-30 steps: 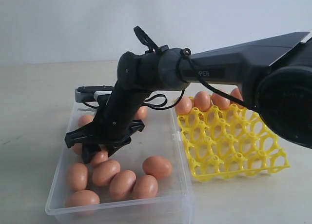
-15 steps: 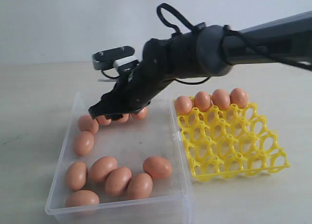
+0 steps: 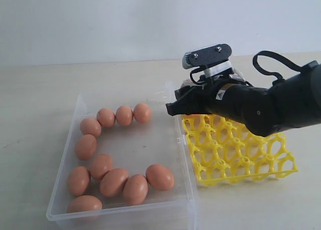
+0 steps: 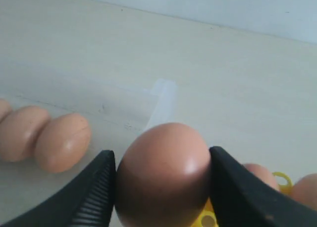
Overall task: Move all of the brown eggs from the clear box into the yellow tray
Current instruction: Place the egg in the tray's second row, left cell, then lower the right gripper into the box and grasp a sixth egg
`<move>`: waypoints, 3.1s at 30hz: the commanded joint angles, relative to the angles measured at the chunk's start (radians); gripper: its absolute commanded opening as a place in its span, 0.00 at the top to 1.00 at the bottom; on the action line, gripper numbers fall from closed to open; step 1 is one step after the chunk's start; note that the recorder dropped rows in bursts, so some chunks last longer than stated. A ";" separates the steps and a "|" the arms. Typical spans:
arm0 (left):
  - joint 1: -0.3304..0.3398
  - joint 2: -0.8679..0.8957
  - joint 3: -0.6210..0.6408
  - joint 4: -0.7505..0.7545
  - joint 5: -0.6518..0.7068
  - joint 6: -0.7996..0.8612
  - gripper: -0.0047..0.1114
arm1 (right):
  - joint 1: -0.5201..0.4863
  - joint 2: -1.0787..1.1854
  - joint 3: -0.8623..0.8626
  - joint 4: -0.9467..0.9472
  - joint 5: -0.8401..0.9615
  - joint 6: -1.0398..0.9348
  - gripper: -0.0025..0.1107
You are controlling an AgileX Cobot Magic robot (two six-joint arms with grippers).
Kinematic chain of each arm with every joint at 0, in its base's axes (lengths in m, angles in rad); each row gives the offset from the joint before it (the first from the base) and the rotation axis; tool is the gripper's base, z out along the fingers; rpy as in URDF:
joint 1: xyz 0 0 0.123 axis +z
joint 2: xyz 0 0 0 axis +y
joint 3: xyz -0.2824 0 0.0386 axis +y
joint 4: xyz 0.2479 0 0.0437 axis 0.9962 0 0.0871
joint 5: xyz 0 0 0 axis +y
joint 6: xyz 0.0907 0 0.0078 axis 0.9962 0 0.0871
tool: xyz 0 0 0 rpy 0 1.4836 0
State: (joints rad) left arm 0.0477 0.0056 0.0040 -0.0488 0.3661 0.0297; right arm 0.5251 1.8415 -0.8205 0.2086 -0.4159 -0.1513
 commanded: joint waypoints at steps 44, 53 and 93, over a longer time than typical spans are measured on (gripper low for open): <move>-0.009 -0.006 -0.004 -0.006 -0.012 0.000 0.96 | 0.037 -0.213 -0.339 -0.114 0.619 -0.021 0.98; -0.009 -0.006 -0.004 -0.006 -0.012 0.000 0.96 | 0.207 0.045 -0.575 0.009 0.989 -0.021 0.86; -0.009 -0.006 -0.004 -0.006 -0.012 0.000 0.96 | 0.269 0.342 -0.765 0.072 0.974 0.092 0.98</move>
State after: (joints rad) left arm 0.0477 0.0056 0.0040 -0.0488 0.3661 0.0297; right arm 0.8038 2.2483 -1.6325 0.3284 0.6679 -0.0552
